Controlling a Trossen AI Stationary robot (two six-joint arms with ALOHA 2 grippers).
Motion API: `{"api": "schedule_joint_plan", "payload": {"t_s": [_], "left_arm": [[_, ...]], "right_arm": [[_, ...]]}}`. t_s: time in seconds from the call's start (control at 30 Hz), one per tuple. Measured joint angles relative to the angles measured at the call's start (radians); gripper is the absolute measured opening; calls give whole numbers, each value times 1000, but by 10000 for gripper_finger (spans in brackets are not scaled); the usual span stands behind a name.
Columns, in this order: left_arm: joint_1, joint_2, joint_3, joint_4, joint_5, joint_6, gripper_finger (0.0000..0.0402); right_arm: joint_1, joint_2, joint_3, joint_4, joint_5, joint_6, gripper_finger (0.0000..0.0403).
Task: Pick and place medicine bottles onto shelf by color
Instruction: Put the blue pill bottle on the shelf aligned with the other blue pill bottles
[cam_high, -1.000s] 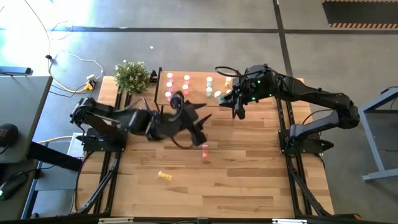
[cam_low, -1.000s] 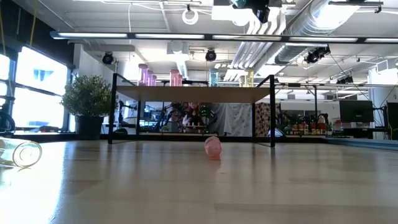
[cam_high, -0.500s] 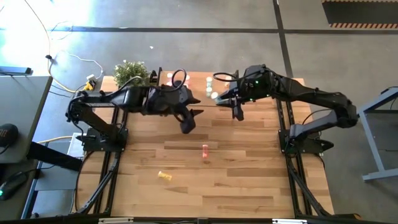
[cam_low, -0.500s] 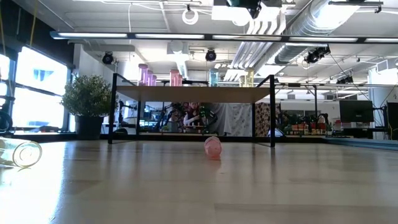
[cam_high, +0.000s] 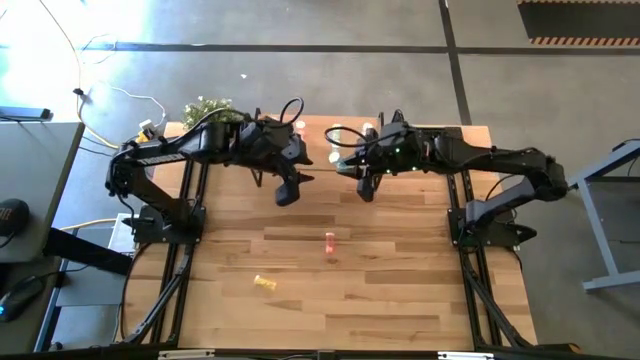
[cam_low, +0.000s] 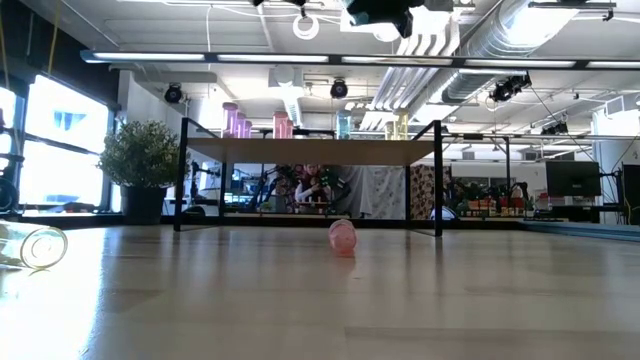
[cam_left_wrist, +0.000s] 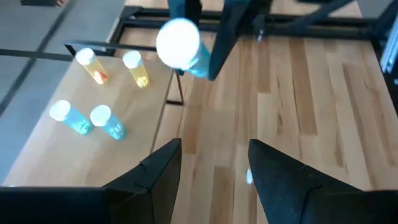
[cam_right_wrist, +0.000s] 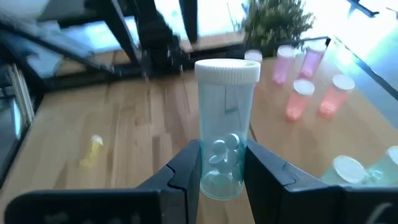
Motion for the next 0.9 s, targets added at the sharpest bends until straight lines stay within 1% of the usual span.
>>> {"api": "schedule_joint_plan", "payload": {"t_s": [0.13,0.23,0.37,0.53,0.7,0.77,0.83,0.9], "left_arm": [[43,0,0,-37,79,58,176],[62,1,0,-55,101,100,176],[73,1,0,-58,150,104,176],[73,1,0,-83,210,155,176],[65,1,-1,-121,219,189,176],[61,1,-8,-126,235,204,176],[58,3,-12,-130,273,212,176],[55,8,-11,-127,282,218,176]], "right_arm": [[42,29,0,12,31,71,87],[73,57,0,11,34,112,87],[116,101,0,17,52,168,87],[156,140,0,56,89,221,87],[172,161,0,92,130,269,87],[177,166,0,103,142,273,87],[178,170,0,121,143,273,87],[178,170,0,124,143,273,87]]}}
